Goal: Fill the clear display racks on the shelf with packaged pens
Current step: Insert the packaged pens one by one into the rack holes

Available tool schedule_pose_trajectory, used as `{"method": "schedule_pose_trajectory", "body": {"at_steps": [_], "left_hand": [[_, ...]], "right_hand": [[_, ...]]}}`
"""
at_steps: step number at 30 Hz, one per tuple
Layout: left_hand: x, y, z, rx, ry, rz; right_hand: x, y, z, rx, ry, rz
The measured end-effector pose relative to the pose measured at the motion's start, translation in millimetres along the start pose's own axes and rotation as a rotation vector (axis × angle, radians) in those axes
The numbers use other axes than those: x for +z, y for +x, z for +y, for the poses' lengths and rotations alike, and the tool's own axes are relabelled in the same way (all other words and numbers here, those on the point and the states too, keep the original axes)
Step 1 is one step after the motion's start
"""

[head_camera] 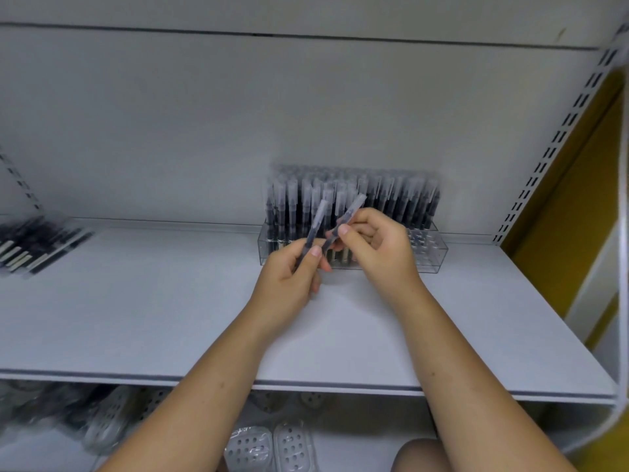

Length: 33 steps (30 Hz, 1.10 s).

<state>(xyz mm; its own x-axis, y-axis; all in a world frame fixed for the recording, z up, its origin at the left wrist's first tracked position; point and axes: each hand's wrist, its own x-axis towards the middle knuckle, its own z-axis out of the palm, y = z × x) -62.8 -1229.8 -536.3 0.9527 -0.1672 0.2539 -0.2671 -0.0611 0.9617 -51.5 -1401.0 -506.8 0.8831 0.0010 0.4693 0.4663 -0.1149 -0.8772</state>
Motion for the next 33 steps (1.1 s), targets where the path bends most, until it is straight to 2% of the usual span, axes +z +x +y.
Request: {"method": "schedule_pose_trajectory", "body": {"at_steps": [6, 11, 16, 28, 33], "left_hand": [[1, 1, -2, -0.015, -0.038, -0.01], [0, -1, -1, -0.033, -0.037, -0.003], [2, -2, 2, -0.023, -0.027, 0.009], [4, -2, 4, -0.018, -0.036, 0.007], [4, -2, 4, -0.017, -0.036, 0.005]], "right_hand": [[-5, 5, -6, -0.062, 0.121, 0.272], [-12, 9, 5, -0.184, -0.017, 0.464], [-15, 12, 14, -0.231, -0.156, 0.464], [-14, 21, 32, -0.139, -0.431, 0.306], [-13, 20, 34, -0.154, -0.564, 0.282]]}}
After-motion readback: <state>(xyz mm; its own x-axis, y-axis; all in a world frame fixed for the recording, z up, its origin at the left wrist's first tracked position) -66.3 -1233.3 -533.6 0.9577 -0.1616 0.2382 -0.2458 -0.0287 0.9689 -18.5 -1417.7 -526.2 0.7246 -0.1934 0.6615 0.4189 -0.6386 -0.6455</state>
